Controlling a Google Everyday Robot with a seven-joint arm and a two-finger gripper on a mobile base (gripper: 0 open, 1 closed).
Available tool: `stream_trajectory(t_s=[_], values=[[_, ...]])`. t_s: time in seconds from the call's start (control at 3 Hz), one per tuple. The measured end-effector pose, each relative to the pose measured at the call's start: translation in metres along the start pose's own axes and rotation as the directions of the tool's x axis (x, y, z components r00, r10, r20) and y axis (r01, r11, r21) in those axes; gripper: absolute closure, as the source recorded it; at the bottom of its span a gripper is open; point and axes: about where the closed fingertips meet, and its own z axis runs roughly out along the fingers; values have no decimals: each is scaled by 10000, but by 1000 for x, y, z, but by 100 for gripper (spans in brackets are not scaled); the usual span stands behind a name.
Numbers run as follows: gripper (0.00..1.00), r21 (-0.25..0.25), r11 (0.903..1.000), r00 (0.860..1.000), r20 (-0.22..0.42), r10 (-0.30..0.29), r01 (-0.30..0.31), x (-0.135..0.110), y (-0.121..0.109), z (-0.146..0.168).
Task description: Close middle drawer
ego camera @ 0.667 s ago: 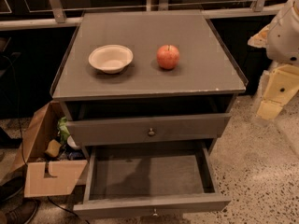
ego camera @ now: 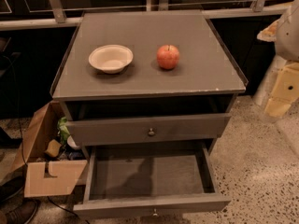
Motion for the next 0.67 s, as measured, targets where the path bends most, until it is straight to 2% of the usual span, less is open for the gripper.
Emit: stream_trajectory(t_s=[0.33, 0.67], values=[[0, 424, 9991, 9985, -554, 0, 24, 30, 12, 9], [0, -7, 9998, 9950, -975, 210, -212, 67, 43, 41]])
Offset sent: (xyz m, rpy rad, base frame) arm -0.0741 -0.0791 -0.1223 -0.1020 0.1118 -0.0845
